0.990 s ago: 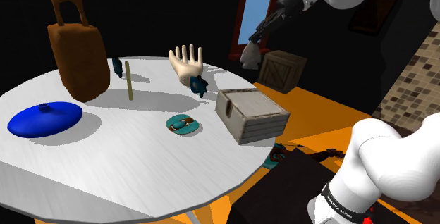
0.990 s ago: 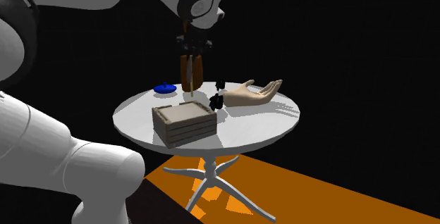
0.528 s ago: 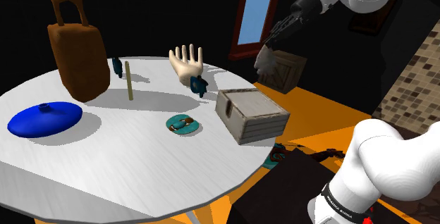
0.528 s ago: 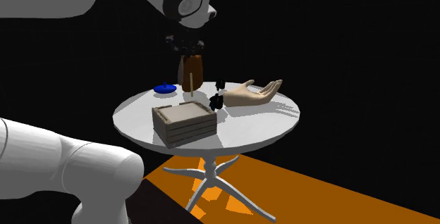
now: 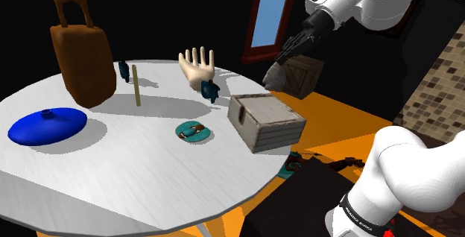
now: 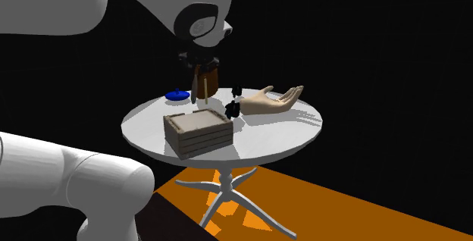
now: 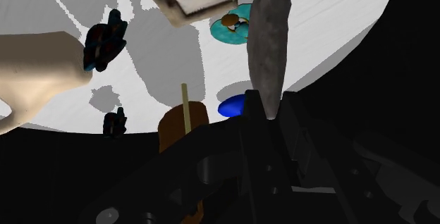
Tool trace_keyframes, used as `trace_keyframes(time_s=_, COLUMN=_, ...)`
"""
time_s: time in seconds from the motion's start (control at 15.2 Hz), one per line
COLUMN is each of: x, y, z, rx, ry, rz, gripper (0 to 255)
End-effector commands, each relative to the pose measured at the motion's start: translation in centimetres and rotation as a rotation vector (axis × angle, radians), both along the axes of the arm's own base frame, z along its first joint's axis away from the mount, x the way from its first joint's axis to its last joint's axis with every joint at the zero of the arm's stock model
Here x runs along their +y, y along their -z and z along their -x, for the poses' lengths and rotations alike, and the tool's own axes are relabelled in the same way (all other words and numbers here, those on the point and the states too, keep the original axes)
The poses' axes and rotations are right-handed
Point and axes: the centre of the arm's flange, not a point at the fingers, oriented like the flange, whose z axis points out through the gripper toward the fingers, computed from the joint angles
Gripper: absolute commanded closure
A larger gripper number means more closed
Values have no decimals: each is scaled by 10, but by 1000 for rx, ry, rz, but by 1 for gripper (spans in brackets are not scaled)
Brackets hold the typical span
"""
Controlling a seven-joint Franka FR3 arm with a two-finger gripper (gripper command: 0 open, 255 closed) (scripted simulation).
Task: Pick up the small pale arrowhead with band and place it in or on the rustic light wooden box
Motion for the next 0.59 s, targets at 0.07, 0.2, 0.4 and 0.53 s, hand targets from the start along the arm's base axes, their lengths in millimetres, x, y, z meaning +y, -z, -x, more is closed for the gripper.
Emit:
trace_keyframes(time_s=0.07, x=-1, y=15, z=0, rx=0, ry=0, rz=0, gripper=255)
trace_keyframes(time_s=0.2, x=-1, y=26, z=0, rx=0, ry=0, rz=0, gripper=255)
trace_keyframes(time_s=0.4, x=-1, y=42, z=0, rx=0, ry=0, rz=0, gripper=255)
trace_keyframes(time_s=0.53, x=-1, y=52, z=0, rx=0, ry=0, rz=0, gripper=255)
